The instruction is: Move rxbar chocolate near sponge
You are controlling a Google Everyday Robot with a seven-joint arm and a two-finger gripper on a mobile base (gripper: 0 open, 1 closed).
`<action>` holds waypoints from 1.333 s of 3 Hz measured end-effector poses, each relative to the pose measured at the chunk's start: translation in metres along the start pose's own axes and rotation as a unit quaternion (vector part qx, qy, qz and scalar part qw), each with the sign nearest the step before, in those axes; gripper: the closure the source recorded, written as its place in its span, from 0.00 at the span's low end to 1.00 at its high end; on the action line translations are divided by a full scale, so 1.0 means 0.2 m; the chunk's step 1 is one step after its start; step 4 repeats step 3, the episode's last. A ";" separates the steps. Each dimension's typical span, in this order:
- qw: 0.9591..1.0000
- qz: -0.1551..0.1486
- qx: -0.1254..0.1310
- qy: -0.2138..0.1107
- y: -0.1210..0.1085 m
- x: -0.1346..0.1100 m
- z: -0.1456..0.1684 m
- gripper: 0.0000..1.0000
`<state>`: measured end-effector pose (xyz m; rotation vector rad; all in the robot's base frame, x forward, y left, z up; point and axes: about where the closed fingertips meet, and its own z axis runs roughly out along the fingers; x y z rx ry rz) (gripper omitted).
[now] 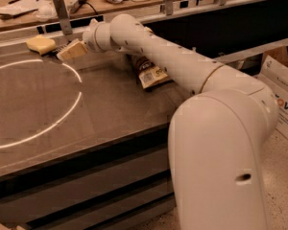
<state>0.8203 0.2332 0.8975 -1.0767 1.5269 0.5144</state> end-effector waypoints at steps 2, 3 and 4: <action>0.993 -0.018 0.106 0.048 -0.14 0.05 -0.69 0.00; 0.993 -0.018 0.105 0.046 -0.15 0.04 -0.69 0.00; 0.993 -0.018 0.105 0.046 -0.15 0.04 -0.69 0.00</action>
Offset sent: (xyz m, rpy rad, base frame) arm -0.0670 -0.1924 0.0491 -0.1235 -0.0812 -0.3330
